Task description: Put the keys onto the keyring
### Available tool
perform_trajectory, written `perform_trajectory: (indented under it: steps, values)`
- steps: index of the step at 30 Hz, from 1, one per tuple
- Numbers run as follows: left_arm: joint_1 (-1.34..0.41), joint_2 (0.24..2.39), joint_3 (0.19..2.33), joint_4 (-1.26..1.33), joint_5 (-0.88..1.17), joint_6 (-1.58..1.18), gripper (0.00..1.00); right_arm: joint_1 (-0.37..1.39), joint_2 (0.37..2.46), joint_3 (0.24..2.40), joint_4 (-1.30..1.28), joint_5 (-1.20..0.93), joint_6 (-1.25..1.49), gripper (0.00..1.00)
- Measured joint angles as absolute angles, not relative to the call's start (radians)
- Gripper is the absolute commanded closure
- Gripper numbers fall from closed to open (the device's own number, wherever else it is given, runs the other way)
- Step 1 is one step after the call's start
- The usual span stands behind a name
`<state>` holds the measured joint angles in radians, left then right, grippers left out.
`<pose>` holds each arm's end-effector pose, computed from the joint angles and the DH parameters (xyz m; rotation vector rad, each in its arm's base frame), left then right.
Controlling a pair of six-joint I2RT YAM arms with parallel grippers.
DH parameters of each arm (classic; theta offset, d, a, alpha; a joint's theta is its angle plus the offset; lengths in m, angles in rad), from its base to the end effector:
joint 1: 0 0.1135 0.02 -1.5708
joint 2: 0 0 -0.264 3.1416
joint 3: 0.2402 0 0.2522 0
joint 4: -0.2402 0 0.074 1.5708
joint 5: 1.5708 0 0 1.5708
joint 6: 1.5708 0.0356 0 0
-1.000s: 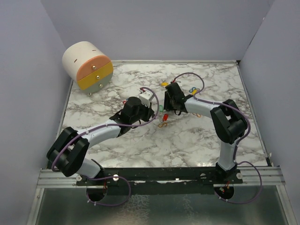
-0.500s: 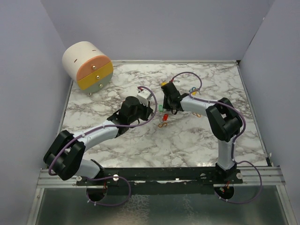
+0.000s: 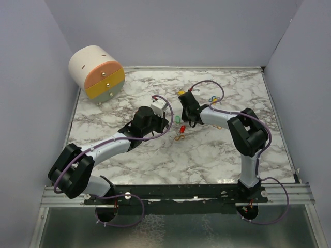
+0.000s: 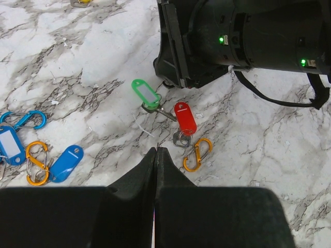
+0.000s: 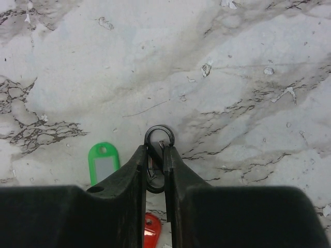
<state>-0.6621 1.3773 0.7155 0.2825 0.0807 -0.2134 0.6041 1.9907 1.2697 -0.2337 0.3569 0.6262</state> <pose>0.2357 -0.1873 0.2288 0.4997 1.9432 -0.6497 0.3472 0.2245 0.1503 0.1670 2.4377 0.0886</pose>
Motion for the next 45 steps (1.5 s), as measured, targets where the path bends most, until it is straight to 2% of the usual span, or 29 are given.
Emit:
perform_trajectory:
  steps: [10, 22, 32, 45]
  values:
    - [-0.662, 1.399, 0.722, 0.308, 0.094, -0.210, 1.00, 0.604, 1.856, 1.077, -0.154, 0.363, 0.599, 1.00]
    - [-0.662, 1.533, 0.776, 0.443, 0.181, -0.210, 1.00, 0.604, 1.655, 0.926, -0.070, 0.369, 0.586, 1.00]
    - [-0.690, 1.569, 0.776, 0.574, 0.206, -0.206, 1.00, 0.604, 1.499, 0.865, -0.020, 0.301, 0.616, 1.00]
    - [-0.723, 1.586, 0.776, 0.665, 0.241, -0.165, 1.00, 0.604, 1.431, 0.834, 0.029, 0.192, 0.671, 1.00]
